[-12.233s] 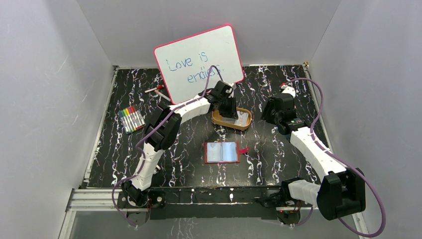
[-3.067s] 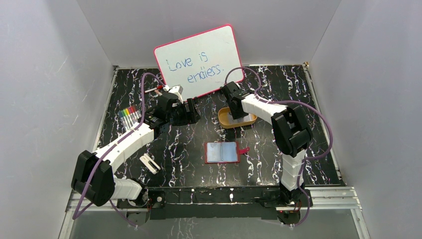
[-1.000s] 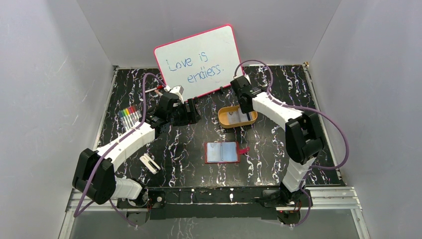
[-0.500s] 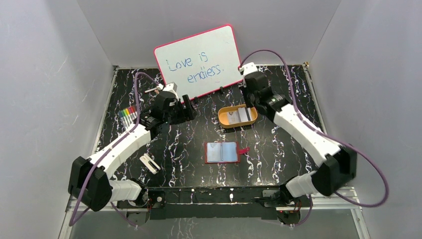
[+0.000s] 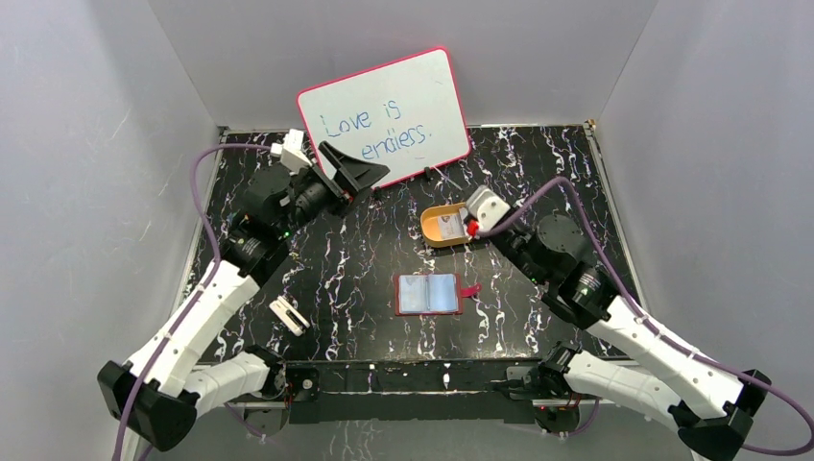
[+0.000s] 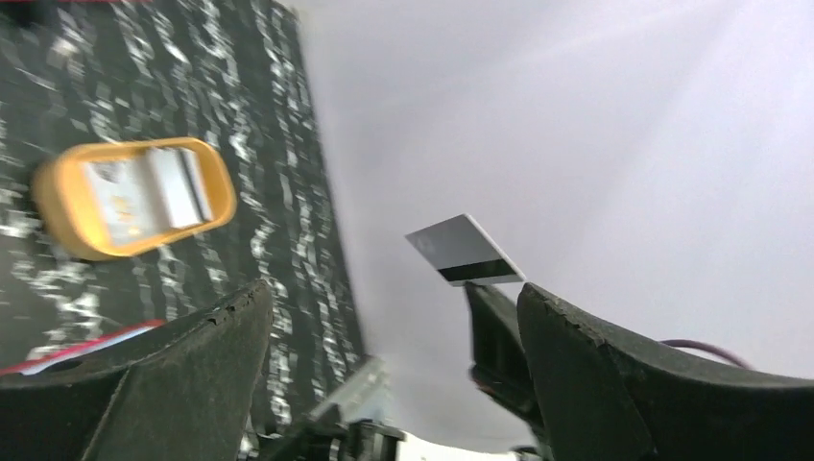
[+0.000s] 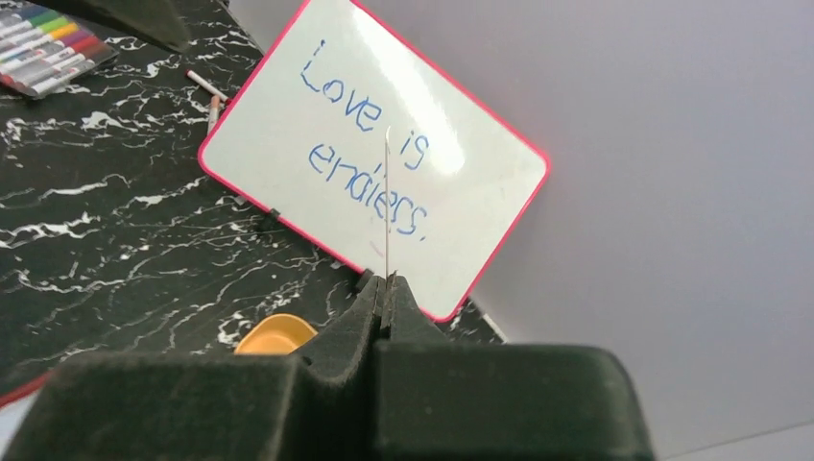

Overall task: Put the credit cards into the card holder
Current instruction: Pick up the credit card from the storage box.

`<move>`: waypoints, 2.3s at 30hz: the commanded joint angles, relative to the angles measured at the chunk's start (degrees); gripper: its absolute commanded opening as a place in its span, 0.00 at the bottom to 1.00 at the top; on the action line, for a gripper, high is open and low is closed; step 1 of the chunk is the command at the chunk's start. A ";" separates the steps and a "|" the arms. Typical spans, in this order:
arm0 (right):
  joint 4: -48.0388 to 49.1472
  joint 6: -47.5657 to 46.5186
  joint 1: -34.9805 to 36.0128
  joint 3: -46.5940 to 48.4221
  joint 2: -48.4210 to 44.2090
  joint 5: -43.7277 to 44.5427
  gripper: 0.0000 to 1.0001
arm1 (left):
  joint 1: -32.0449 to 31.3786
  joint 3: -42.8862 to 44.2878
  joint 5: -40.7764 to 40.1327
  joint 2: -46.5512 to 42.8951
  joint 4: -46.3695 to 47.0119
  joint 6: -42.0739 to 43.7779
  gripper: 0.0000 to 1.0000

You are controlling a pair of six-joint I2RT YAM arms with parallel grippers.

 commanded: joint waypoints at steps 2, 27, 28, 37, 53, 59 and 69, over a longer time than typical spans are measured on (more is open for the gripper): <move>8.50 -13.42 0.38 -1.90 -2.89 -6.32 0.00 | 0.40 2.10 18.00 7.53 12.99 -17.01 0.95; 11.60 -37.98 2.37 -4.00 0.72 -9.44 0.00 | -1.62 8.38 22.43 16.90 16.50 -26.31 0.85; 11.91 -38.73 2.49 -4.27 0.75 -9.72 0.00 | -1.73 8.68 23.18 17.49 16.88 -26.80 0.82; 13.95 -44.75 2.72 -4.99 2.08 -9.92 0.00 | -2.14 8.31 24.26 18.41 18.31 -28.84 0.51; 12.40 -47.94 2.87 -4.09 3.39 -11.78 0.00 | -2.14 5.97 25.41 18.36 20.80 -30.56 0.00; 10.09 -42.42 3.50 -1.27 2.21 -15.10 0.56 | -1.52 2.87 22.38 16.31 24.20 -31.66 0.00; -0.89 30.91 3.14 12.98 8.12 -6.40 0.87 | 2.14 -11.77 -2.51 3.27 36.04 -12.72 0.00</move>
